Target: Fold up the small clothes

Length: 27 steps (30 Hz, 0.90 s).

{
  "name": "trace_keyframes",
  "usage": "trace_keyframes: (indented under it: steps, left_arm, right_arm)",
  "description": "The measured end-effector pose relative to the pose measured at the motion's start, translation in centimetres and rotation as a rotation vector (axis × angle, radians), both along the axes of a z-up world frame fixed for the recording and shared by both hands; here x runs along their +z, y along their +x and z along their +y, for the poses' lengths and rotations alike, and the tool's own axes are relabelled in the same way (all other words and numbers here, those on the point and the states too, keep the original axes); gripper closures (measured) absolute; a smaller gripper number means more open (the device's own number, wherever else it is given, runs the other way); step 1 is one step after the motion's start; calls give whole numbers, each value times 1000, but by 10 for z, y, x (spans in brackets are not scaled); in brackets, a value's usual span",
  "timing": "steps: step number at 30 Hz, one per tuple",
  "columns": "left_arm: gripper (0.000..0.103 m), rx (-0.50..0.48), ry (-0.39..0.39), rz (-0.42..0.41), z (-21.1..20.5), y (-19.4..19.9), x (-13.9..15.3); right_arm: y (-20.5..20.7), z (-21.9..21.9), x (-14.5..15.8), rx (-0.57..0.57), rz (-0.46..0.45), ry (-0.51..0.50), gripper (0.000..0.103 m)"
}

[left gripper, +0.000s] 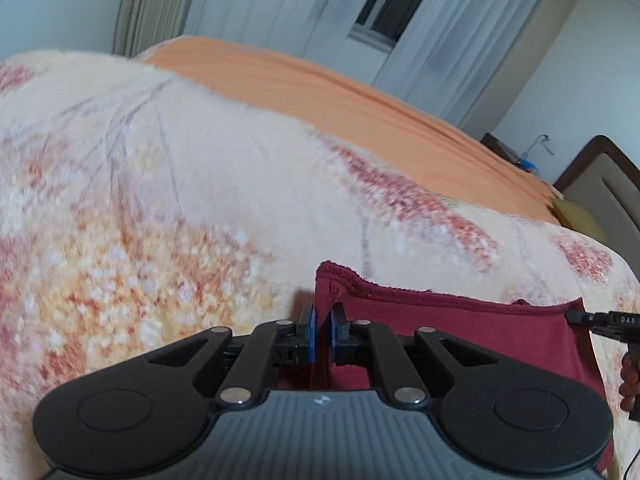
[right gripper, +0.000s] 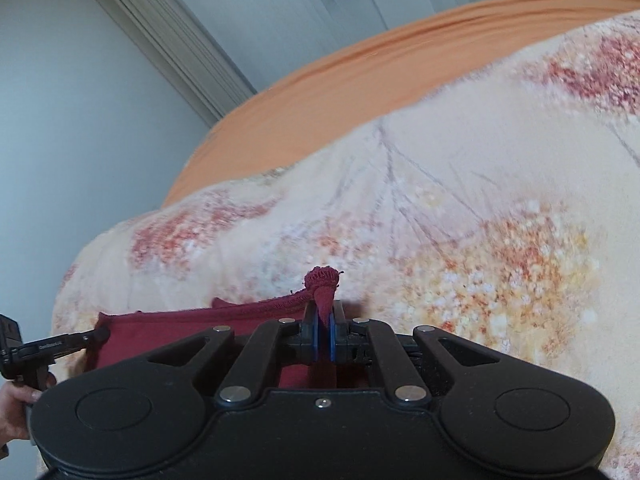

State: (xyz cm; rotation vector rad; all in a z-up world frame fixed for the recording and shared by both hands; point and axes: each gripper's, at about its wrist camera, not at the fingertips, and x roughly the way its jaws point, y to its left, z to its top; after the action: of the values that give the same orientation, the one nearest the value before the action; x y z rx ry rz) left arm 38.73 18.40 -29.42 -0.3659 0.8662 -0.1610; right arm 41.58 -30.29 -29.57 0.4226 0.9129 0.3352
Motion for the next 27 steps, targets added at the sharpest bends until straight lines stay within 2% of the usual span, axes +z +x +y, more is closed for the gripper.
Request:
trace_keyframes:
  steps: [1, 2, 5, 6, 9, 12, 13, 14, 15, 17, 20, 23, 26, 27]
  left_arm:
    - [89, 16, 1, 12, 0, 2, -2]
    - [88, 30, -5, 19, 1, 2, -3]
    - [80, 64, -75, 26, 11, 2, -1]
    - [73, 80, -107, 22, 16, 0, 2]
    - [65, 124, -167, -1, 29, -11, 10]
    - [58, 131, -131, -42, 29, -31, 24]
    - [54, 130, -125, -68, 29, -41, 30]
    - [42, 123, -123, -86, 29, -49, 33]
    - [40, 115, -108, -90, 28, -55, 35]
    - [40, 72, -95, -95, 23, -62, 39]
    - [40, -49, -137, -106, 8, -63, 41]
    - [40, -112, -80, -82, -18, -38, 36]
    - [40, -43, -54, -30, -21, 6, 20]
    - [45, 15, -36, 4, -17, 18, 14]
  right_arm:
    - [0, 0, -1, -9, 6, -5, 93]
    - [1, -1, -2, -25, 8, -12, 82]
    - [-2, -9, 1, -62, 9, -22, 65]
    - [-5, -12, 4, -67, 2, -22, 65]
    - [-24, -20, 24, -75, -57, -16, 65]
    - [-60, -17, 48, 6, -121, -10, 65]
    - [-75, -14, 53, 34, -133, -11, 64]
    - [-88, -12, 55, 55, -136, -5, 64]
    - [-100, -8, 57, 79, -128, -1, 64]
    - [-125, 1, 59, 114, -131, 10, 63]
    - [-152, 11, 56, 145, -107, 61, 62]
    - [-173, 17, 48, 135, -70, 117, 62]
    - [-191, 19, 43, 120, -40, 116, 62]
    - [-196, 18, 42, 116, -25, 99, 62]
